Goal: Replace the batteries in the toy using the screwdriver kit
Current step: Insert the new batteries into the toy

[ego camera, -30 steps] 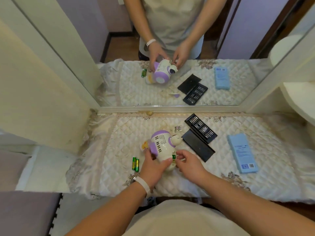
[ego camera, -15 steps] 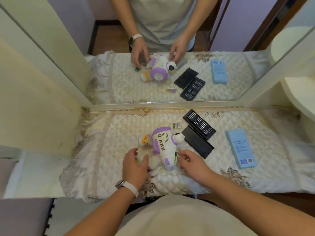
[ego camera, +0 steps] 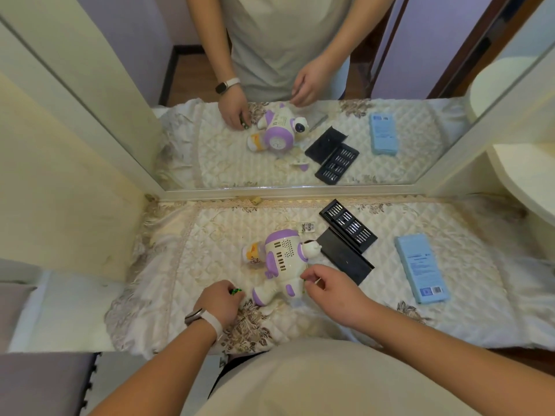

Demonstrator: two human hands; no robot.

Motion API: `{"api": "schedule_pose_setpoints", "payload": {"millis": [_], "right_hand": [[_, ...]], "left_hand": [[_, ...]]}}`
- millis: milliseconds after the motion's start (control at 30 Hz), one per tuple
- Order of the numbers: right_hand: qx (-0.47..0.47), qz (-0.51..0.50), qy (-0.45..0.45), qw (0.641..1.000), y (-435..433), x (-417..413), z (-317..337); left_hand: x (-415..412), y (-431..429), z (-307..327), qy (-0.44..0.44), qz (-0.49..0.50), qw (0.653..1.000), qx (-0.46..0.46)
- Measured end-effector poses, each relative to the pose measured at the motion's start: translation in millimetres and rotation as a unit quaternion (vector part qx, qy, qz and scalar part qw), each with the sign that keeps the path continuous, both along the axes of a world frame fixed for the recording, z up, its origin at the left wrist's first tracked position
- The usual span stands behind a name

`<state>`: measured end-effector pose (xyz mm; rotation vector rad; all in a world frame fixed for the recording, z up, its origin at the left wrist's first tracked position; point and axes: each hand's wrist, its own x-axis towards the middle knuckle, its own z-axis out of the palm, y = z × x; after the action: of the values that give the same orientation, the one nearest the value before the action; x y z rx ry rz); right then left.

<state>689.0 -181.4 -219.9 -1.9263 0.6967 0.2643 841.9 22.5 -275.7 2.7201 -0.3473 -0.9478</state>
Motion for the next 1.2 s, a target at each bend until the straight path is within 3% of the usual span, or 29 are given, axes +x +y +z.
{"api": "schedule_pose_setpoints", "payload": {"millis": [67,200,367,533,933,1200], "right_hand": [[-0.009,0.019,-0.005,1.000,0.6,3.7,5.9],[-0.002,0.046,-0.030,0.998,0.9,14.0,24.7],[0.041,0.087,-0.082,0.992,0.5,28.6,53.1],[0.079,0.054,-0.137,0.986,-5.2,28.1,76.1],[0.054,-0.003,-0.197,0.979,-20.1,7.9,87.6],[0.052,-0.080,-0.197,0.976,-33.1,-10.3,91.1]], "left_hand": [[-5.0,-1.3,10.6,0.002,0.066,0.994,-0.092],[-24.9,-19.4,57.2,0.025,0.143,0.949,-0.281],[-39.4,-46.7,103.7,0.120,0.205,0.876,-0.419],[-43.5,-63.1,124.8,0.159,0.222,0.838,-0.473],[-62.9,-87.6,140.4,0.178,0.221,0.819,-0.498],[-66.9,-99.0,151.8,0.255,0.293,0.723,-0.571]]}}
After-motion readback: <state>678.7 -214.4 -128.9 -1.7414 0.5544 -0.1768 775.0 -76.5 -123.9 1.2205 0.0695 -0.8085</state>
